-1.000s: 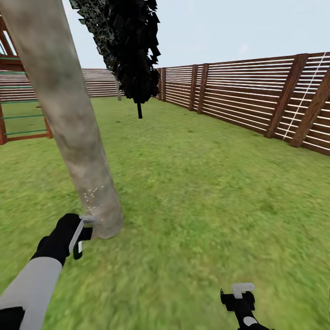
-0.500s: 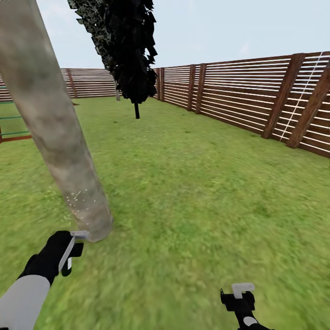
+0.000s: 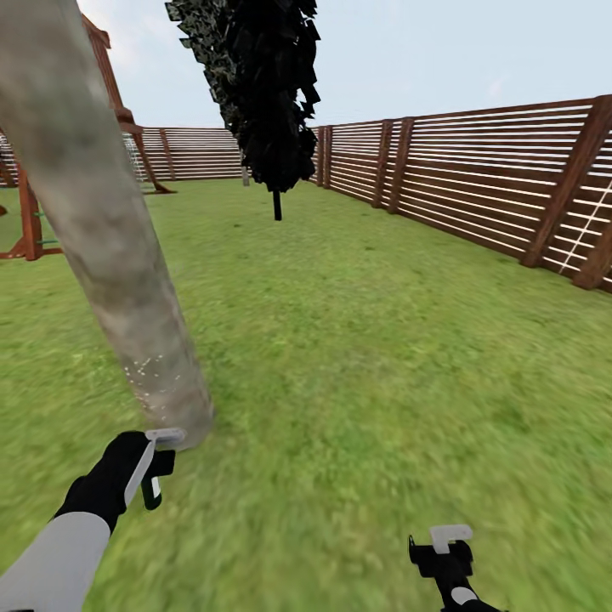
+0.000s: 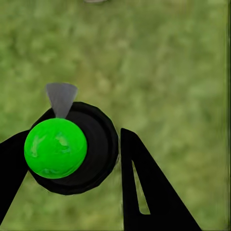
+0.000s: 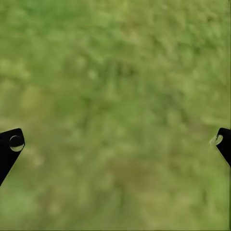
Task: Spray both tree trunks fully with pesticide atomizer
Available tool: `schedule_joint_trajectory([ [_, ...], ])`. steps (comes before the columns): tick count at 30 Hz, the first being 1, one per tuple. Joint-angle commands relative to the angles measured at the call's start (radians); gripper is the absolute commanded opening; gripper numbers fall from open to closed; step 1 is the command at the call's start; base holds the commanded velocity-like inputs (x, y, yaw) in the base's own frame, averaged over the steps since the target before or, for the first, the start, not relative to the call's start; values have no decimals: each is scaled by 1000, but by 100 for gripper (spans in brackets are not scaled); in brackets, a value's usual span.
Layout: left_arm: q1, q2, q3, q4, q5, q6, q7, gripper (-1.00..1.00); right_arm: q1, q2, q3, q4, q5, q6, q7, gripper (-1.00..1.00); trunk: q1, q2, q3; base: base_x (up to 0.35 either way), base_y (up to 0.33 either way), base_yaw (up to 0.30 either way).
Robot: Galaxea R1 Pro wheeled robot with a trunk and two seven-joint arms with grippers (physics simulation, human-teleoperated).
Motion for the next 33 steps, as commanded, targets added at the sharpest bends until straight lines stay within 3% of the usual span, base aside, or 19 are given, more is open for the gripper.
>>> schedule_joint_trajectory([
  [1, 0, 0, 1, -1, -1, 5, 2, -100, 0, 0, 9, 0, -8, -2, -2, 100, 0, 0, -1, 181, -221, 15],
  [11, 0, 2, -1, -1, -2, 6, 6, -100, 0, 0, 9, 0, -7, -2, -2, 100, 0, 0, -1, 23, -268, 7],
  [21, 0, 8, -3, -1, -4, 6, 7, -100, 0, 1, 9, 0, -7, -2, -2, 100, 0, 0, -1, 13, -275, 258],
  [26, -6, 10, -3, -3, -4, 6, 7, -100, 0, 1, 9, 0, -7, -2, -2, 100, 0, 0, -1, 173, -238, 244],
  [33, -10, 9, -3, -3, -4, 6, 7, -100, 0, 1, 9, 0, -7, -2, -1, 100, 0, 0, -1, 273, -163, 20],
])
